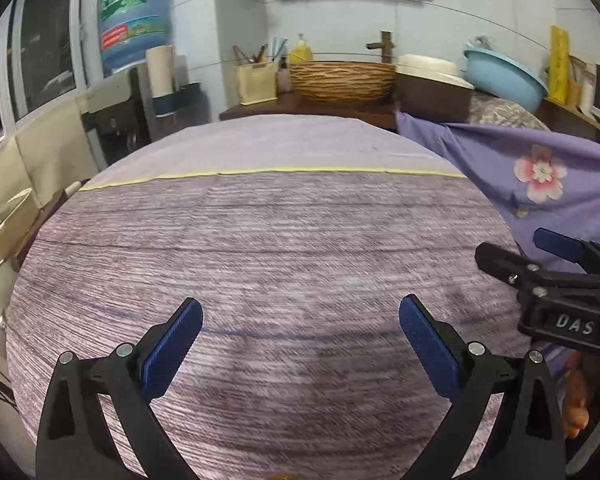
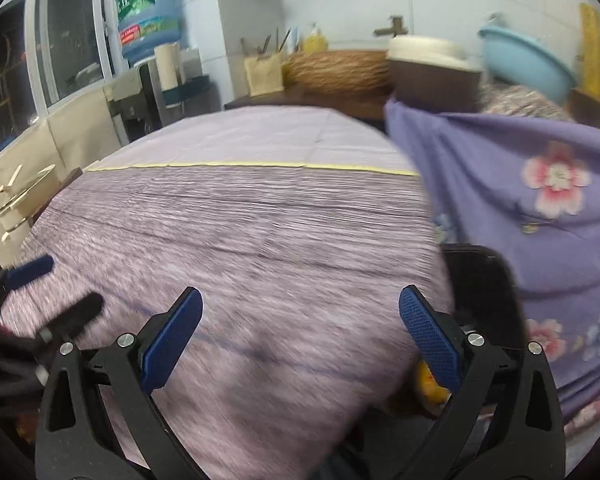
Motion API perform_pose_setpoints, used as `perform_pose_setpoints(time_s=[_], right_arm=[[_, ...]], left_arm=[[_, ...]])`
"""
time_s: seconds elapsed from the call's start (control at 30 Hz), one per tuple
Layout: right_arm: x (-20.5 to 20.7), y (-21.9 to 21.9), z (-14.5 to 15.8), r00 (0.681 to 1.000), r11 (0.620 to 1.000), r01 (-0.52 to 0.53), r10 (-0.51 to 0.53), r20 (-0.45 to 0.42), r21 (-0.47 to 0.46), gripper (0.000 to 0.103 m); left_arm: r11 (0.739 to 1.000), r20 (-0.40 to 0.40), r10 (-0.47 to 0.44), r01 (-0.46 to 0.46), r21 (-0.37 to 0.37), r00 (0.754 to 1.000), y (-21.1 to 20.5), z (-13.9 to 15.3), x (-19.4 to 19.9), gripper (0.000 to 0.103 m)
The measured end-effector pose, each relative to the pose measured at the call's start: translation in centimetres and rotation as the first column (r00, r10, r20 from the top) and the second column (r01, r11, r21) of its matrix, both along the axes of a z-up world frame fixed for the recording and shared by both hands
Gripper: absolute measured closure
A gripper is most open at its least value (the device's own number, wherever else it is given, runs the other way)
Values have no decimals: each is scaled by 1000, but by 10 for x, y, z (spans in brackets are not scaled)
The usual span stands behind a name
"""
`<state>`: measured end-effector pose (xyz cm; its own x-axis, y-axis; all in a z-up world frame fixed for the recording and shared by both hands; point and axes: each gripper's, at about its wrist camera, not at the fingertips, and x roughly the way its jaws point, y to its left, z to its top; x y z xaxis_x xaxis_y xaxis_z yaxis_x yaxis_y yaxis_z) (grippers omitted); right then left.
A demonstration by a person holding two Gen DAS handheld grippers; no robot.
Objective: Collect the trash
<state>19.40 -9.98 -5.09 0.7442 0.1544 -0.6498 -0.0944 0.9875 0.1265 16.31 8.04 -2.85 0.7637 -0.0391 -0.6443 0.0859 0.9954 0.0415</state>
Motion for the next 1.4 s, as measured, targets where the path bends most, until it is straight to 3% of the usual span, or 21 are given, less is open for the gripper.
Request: perform_pose_setpoints(time_s=[0.07, 0.13, 0.23, 0.37, 0.47, 0.73, 1.4], right_arm=[[-2, 6, 9, 997, 1000, -16, 14, 75, 26, 6], [-13, 6, 19, 989, 998, 48, -43, 140, -33, 6], [-52, -12, 37, 943, 998, 54, -37, 331, -43, 6], [-101, -38, 45, 900, 989, 95, -38, 434, -112, 6], [-125, -57, 43, 909, 979, 149, -80, 409, -138, 6], [-150, -96, 31, 918, 973, 222, -187, 350, -62, 6], [-165, -120, 30, 902, 958, 287, -265, 340, -17, 6]], left_arm=[[1000, 47, 1, 0, -7, 999, 2, 9, -4, 5], [1000, 124, 1, 2, -24, 992, -3, 21, -17, 5], [997, 285, -42, 59, -52, 958, -17, 37, -51, 5], [991, 345, -104, 128, -46, 933, -50, 42, -82, 5], [982, 337, -145, 177, -67, 930, -71, 39, -96, 5], [967, 354, -205, 246, -74, 913, -96, 42, -114, 5], [975, 340, -188, 215, -46, 922, -109, 38, -119, 5]])
